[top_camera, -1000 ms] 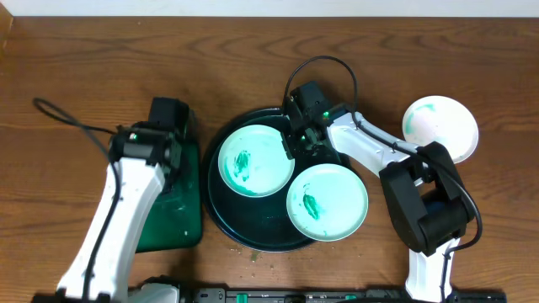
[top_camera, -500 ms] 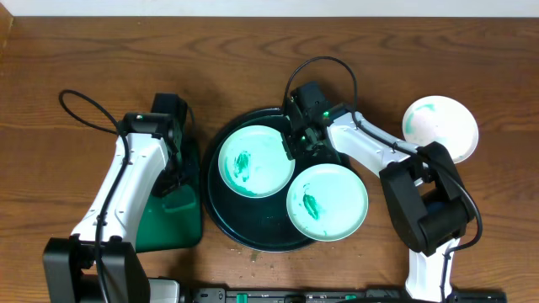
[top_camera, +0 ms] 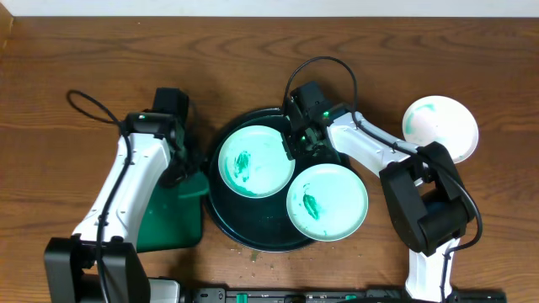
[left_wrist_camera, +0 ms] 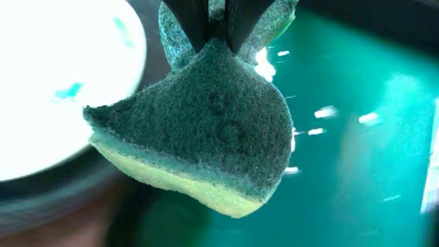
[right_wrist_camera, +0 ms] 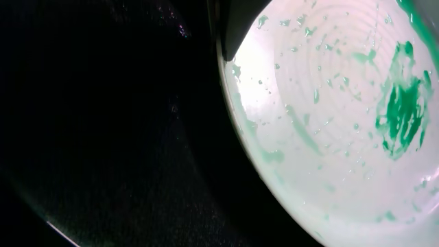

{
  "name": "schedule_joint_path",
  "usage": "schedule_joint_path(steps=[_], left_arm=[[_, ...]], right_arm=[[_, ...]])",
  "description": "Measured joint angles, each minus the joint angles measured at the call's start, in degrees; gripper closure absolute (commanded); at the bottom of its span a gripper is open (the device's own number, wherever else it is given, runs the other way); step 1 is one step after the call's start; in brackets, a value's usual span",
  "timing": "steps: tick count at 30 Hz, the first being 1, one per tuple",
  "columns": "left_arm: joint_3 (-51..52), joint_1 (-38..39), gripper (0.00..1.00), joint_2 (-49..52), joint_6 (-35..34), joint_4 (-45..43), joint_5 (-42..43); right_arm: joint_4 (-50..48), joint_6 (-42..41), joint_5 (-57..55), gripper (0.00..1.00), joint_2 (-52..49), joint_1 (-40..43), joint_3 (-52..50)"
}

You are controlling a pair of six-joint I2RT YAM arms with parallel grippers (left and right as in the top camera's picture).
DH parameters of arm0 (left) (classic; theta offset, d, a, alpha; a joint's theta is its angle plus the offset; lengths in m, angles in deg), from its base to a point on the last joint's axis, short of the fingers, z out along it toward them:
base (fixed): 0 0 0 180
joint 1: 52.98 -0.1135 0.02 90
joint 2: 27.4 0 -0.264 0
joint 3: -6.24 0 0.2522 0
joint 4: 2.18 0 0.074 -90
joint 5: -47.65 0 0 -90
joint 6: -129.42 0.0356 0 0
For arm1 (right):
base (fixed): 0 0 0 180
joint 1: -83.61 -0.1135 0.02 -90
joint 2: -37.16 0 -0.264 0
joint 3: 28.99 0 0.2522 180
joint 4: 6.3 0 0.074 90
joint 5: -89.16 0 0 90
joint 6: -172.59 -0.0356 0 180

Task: Clean dirty plates on tray and stack at the side
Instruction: 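Carry the sponge with the left gripper over the held plate, then scrub the plate with the sponge while right gripper holds it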

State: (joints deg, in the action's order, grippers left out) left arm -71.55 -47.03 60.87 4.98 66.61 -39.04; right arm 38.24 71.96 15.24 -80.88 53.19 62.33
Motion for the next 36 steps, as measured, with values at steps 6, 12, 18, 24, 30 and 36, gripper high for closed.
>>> schedule_joint_path(steps=[6,12,18,24,30,36], left_arm=[[0.0,7.8,0.93,1.0,0.4,-7.9,5.8],[-0.2,14.6,0.93,8.0,-0.5,-14.0,8.8],[-0.6,14.7,0.93,16.0,-1.8,-20.9,13.4],[-2.4,14.3,0.93,17.8,-2.3,-18.7,13.5],[-3.8,13.2,0.93,17.8,-5.7,-8.8,2.5],[-4.4,12.7,0.93,17.8,-6.1,-6.0,-1.9]], right_arm=[[0.0,0.0,0.0,0.99,0.0,0.0,0.0],[0.9,0.0,0.1,0.99,0.0,0.0,0.1],[1.4,0.0,0.2,0.99,0.0,0.0,0.3],[1.5,0.0,0.2,0.99,0.0,0.0,0.3],[1.6,0.0,0.2,0.99,0.0,0.0,0.3],[1.6,0.0,0.5,0.99,0.0,0.0,0.3]])
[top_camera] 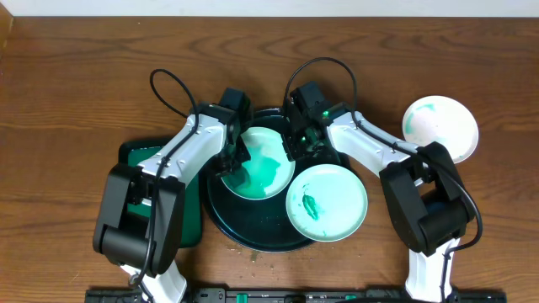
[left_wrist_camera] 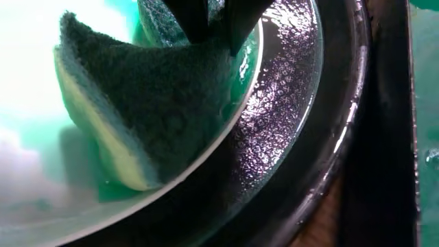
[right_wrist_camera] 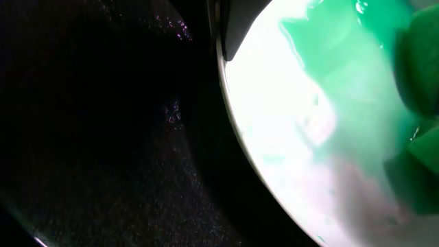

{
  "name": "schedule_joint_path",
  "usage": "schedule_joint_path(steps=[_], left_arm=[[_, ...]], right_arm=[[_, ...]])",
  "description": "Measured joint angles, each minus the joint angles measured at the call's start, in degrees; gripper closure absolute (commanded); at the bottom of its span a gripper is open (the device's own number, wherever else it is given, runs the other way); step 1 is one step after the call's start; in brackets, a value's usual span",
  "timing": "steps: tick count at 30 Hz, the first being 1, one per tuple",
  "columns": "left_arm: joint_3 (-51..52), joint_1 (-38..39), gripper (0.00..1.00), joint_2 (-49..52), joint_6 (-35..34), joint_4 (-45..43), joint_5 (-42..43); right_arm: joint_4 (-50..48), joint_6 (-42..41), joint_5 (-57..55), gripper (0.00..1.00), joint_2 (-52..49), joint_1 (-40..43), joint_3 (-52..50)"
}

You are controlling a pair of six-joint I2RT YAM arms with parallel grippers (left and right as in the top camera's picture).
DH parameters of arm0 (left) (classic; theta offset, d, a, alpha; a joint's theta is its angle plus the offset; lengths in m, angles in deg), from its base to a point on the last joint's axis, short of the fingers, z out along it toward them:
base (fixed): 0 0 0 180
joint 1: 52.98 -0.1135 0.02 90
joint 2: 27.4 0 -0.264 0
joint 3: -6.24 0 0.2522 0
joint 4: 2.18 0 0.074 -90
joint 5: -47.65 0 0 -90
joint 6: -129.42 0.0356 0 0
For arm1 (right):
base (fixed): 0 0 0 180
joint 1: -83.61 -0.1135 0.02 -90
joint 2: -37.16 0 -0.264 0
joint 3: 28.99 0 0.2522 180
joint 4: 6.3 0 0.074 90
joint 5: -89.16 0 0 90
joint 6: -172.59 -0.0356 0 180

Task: Clean dirty plates on tray and stack at the side
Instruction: 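Scrub the plate with the sponge while right gripper holds it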

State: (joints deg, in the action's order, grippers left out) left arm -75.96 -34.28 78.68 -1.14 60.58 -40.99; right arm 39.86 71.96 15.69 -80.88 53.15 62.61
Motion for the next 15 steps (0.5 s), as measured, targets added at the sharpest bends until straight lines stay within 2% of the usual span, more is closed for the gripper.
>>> schedule_joint_path(steps=[9,15], left_arm=[[0.6,0.7,0.93,0.0,7.5,-5.7,8.8],[0.8,4.6,0.93,0.6,9.1,-13.0,18.5]], right_arm=[[0.1,0.0,0.0,0.99,0.0,0.0,0.0],[0.9,0.0,-0.1,0.99,0.0,0.0,0.1]])
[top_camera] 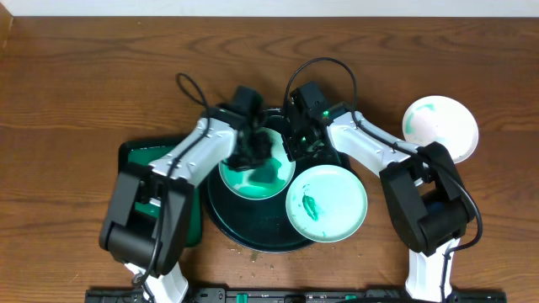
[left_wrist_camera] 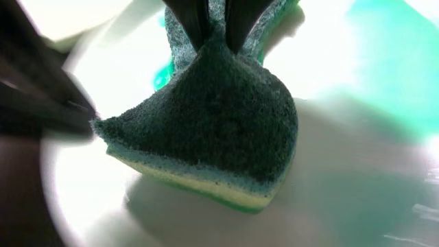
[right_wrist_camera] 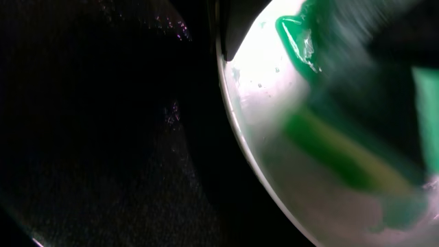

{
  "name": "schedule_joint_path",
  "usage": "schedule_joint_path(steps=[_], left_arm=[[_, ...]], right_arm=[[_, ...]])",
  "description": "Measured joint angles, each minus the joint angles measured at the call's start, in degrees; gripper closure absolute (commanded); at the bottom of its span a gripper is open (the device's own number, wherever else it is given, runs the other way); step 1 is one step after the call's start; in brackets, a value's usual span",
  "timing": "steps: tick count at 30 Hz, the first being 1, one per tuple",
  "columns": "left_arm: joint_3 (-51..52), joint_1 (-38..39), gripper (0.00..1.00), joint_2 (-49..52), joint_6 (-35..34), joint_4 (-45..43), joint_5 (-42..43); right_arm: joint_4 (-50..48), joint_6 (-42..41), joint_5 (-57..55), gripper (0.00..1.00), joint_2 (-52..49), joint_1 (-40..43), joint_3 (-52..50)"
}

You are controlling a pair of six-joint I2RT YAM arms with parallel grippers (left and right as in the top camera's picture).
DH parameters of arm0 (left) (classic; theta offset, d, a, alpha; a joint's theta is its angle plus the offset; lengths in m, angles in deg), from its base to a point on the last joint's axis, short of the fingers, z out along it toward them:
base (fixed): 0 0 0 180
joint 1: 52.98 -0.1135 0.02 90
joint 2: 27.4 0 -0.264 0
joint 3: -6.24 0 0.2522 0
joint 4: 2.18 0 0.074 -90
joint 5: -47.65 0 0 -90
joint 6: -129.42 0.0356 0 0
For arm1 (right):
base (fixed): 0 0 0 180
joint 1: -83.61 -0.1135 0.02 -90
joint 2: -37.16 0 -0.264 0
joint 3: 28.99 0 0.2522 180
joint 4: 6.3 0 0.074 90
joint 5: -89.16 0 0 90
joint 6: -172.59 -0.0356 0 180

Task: Clean dirty plates on tray and stack at the side
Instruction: 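Scrub the plate with the sponge while right gripper holds it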

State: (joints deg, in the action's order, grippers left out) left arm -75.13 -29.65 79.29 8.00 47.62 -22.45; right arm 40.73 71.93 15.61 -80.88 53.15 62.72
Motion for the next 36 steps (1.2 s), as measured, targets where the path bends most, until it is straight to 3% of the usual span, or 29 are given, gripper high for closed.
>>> schedule_joint_path(steps=[7,15,21,28,36], left_arm=[[0.1,1.7,0.93,0.5,-0.3,-1.1,3.4],[0.1,-6.5,0.93,0.5,-1.4,0.5,1.7],[-0.2,-12.0,0.93,0.1,-1.6,6.7,-2.6],[-0.9,-10.6,0.93,-0.1,1.0,9.9,-5.9],[-0.2,-3.9,0.93,0.1,7.4,7.6,2.5]], right_arm=[[0.8,0.0,-0.1,0.99,0.0,0.0,0.1],[1.0,0.0,-0.1,0.99,0.0,0.0,0.1],[1.0,0.0,-0.1,0.99,0.0,0.0,0.1],[1.0,0.0,-0.1,0.99,0.0,0.0,0.1],[1.1,0.0,0.0,0.99,0.0,0.0,0.1]])
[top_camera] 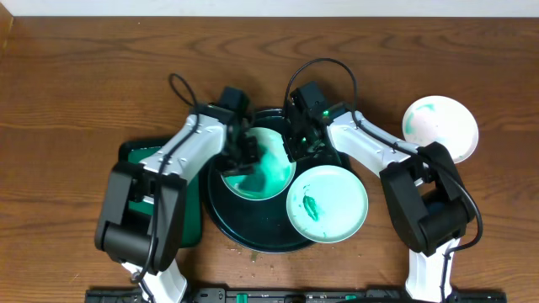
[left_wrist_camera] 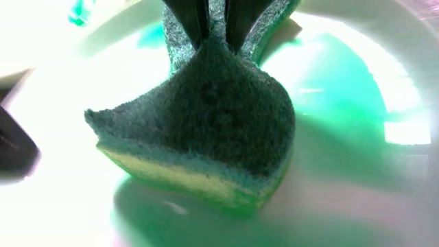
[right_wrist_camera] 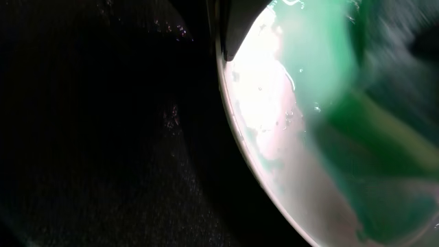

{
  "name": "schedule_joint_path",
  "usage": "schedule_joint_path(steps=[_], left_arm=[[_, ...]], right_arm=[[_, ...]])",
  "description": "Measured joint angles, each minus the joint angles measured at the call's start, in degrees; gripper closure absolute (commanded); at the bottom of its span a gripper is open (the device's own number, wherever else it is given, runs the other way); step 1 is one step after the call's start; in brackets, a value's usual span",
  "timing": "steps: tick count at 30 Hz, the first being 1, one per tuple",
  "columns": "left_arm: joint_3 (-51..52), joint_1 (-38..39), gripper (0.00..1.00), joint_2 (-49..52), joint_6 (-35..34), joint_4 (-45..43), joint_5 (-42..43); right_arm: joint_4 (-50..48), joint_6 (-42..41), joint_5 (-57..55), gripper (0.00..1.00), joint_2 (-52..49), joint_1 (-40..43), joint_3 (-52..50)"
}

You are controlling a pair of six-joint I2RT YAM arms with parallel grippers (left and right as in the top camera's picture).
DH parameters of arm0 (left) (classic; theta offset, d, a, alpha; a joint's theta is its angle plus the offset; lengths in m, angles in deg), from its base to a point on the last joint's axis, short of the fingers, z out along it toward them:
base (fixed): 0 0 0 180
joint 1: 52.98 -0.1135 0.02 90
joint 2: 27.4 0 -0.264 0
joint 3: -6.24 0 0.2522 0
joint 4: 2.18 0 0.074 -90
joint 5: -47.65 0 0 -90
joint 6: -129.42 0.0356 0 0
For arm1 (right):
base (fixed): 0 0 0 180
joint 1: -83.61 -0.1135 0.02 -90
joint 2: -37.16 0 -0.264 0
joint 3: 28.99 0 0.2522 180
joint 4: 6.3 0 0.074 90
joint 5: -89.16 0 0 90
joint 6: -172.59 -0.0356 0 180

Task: Clean dirty plates on tray and stack at the side
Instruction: 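Scrub the plate with the sponge while right gripper holds it, then move the sponge with the left gripper back over the green tray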

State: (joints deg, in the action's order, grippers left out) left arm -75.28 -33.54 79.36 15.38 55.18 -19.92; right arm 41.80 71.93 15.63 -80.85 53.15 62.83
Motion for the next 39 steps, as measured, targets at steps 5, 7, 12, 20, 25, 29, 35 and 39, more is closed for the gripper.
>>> schedule_joint_path(steps=[5,7,12,20,25,29,35,39], left_arm=[[0.1,1.7,0.93,0.6,0.7,-3.3,7.8],[0.1,1.1,0.93,0.7,0.7,-3.2,9.1],[-0.5,-2.6,0.93,0.6,0.0,0.0,8.9],[-1.5,-7.1,0.93,-10.6,-1.2,7.7,-2.2],[-3.2,-6.9,0.93,-20.3,-4.7,14.8,-12.4],[-3.3,-7.7,0.93,-22.1,-7.2,19.7,-20.0],[-1.6,-11.6,0.93,-21.6,-8.4,20.2,-24.7],[-0.3,-15.1,0.93,-21.6,-8.8,19.9,-25.8]], right_arm=[[0.4,0.0,0.0,0.99,0.0,0.0,0.1],[0.6,0.0,0.0,0.99,0.0,0.0,0.2],[0.8,0.0,0.0,0.99,0.0,0.0,0.2],[0.8,0.0,-0.1,0.99,0.0,0.0,0.2],[1.2,0.0,-0.2,0.99,0.0,0.0,0.4],[4.6,0.1,-1.0,0.99,0.0,0.0,1.3],[10.5,1.3,-6.2,0.99,1.2,-0.4,4.0],[12.3,2.9,-11.5,0.99,5.7,-0.9,5.7]])
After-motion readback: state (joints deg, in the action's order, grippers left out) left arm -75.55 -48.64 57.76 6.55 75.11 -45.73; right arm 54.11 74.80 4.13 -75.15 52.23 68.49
